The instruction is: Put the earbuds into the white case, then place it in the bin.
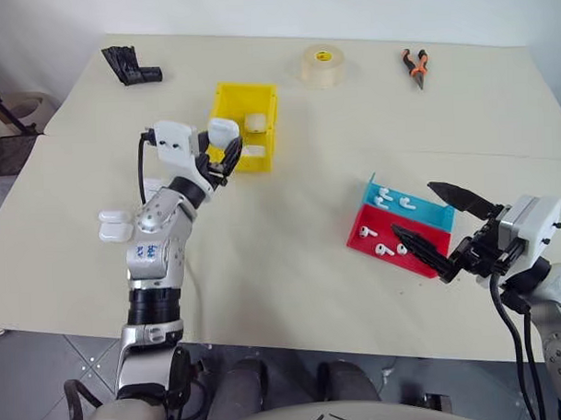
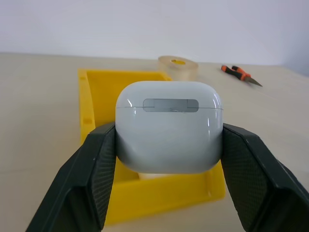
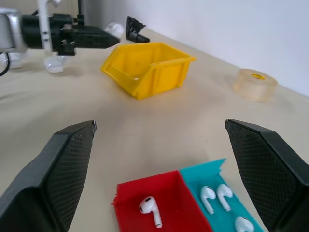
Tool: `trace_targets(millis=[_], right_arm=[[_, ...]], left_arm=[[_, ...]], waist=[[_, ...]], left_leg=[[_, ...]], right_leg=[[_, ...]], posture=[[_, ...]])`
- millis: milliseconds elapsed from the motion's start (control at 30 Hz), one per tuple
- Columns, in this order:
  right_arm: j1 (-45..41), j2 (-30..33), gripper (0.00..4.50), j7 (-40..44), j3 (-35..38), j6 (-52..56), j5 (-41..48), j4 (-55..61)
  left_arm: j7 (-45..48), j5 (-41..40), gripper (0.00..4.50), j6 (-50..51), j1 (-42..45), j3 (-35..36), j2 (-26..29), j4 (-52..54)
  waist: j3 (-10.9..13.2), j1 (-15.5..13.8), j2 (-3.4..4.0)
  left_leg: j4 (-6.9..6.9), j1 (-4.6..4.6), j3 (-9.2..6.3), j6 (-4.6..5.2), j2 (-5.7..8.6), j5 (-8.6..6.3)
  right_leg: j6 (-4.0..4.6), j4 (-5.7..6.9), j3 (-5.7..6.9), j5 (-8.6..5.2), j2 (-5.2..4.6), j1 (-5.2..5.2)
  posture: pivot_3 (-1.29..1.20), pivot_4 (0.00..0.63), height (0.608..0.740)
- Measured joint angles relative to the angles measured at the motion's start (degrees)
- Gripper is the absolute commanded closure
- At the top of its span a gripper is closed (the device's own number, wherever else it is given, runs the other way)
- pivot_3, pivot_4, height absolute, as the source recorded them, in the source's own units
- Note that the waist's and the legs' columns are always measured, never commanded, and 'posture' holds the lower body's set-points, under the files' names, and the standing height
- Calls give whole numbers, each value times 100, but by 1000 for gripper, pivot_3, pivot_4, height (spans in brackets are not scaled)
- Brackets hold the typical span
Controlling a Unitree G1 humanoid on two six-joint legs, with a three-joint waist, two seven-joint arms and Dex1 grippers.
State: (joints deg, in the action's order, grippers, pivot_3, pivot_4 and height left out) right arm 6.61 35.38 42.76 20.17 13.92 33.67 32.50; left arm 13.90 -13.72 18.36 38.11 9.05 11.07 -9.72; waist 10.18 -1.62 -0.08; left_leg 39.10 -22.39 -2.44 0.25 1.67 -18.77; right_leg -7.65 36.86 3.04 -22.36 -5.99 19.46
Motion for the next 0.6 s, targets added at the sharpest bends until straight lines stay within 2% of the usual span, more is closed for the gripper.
trace_targets(millis=[133, 333, 367, 467, 600], right_arm=[[-250, -47, 17, -62, -244, -8, -80, -5], [-305, -103, 17, -205, -336, -8, -101, 4], [-302, -119, 0, -229, -362, -8, -103, 8], [-284, -176, 0, -288, -406, -8, -105, 33], [-274, -181, 0, -354, -407, -8, -105, 103]], left_arm=[[-41, 337, 1675, -499, 1046, -173, 22, -1567], [227, 450, 1675, -976, 1539, -227, 34, -2899], [240, 464, 965, -987, 1568, -225, 39, -3030], [389, 458, 179, -1110, 1648, -210, 47, -3290], [546, 429, 65, -1217, 1713, -135, 62, -3312]], waist=[[1, 7, -2], [2, 39, -4], [3, 39, -4], [4, 27, -7], [4, 13, -7]], left_leg=[[-1, 0, 4, 3, 9, 2], [-18, -1, 7, 3, 12, 2], [-18, -1, 6, 3, 12, 2], [-12, -2, 4, 3, 14, 2], [-8, -1, -4, 5, 19, 3]], right_leg=[[-3, 2, 12, 1, -4, 4], [-4, 15, 25, 2, -12, 20], [-4, 17, 27, 2, -13, 20], [-4, 20, 32, 2, -18, 19], [-4, 23, 39, 2, -24, 15]], posture=[[0, 150, 740], [0, 150, 740], [0, 150, 740], [0, 150, 740], [0, 150, 740]])
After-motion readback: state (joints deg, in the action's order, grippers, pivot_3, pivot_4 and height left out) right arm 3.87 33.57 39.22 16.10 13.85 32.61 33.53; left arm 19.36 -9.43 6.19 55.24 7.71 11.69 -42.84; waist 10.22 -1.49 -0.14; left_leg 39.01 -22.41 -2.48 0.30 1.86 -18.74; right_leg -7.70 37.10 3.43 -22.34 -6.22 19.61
